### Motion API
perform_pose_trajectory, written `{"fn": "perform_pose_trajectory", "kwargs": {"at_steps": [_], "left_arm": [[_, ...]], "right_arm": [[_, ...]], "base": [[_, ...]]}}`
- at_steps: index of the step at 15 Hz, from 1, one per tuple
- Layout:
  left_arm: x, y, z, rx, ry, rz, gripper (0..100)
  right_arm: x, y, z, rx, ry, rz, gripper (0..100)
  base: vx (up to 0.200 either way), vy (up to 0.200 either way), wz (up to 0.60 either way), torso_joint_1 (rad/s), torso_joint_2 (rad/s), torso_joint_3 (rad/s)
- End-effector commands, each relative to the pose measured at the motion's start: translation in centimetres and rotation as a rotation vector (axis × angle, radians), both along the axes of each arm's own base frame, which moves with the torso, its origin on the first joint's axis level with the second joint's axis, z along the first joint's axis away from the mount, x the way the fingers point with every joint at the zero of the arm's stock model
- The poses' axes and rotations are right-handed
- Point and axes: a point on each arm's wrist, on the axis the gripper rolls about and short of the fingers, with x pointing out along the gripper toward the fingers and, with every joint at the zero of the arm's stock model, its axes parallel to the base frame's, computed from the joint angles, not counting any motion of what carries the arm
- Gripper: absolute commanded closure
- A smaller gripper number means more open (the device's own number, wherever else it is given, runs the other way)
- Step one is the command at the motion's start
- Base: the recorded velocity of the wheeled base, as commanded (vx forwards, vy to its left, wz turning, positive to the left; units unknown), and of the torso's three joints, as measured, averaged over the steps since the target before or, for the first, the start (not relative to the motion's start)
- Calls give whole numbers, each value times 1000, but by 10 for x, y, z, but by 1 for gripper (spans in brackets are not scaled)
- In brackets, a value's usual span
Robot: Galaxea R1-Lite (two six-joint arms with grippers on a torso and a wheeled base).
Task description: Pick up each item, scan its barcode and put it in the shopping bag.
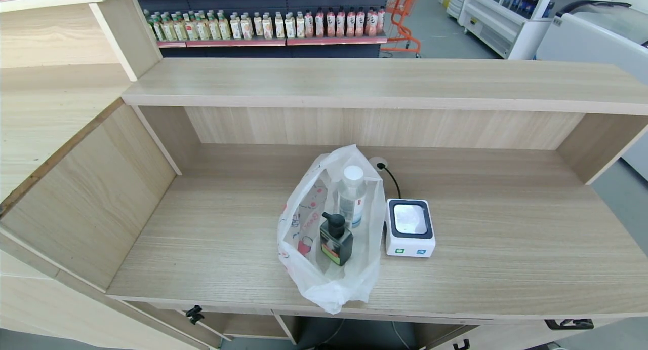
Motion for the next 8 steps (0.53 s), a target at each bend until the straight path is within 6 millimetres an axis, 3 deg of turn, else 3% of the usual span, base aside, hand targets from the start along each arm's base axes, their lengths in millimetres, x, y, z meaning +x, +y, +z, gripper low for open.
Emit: {"fn": "perform_pose_trajectory", "kwargs": {"at_steps": [1,8], "left_arm": [[0,0,0,0,0,0,0],[0,0,0,0,0,0,0]], "right_arm": [[0,0,0,1,0,1,100],[0,0,0,3,0,1,100]], "base": [[0,0,0,0,0,0],[0,0,0,0,0,0]]}}
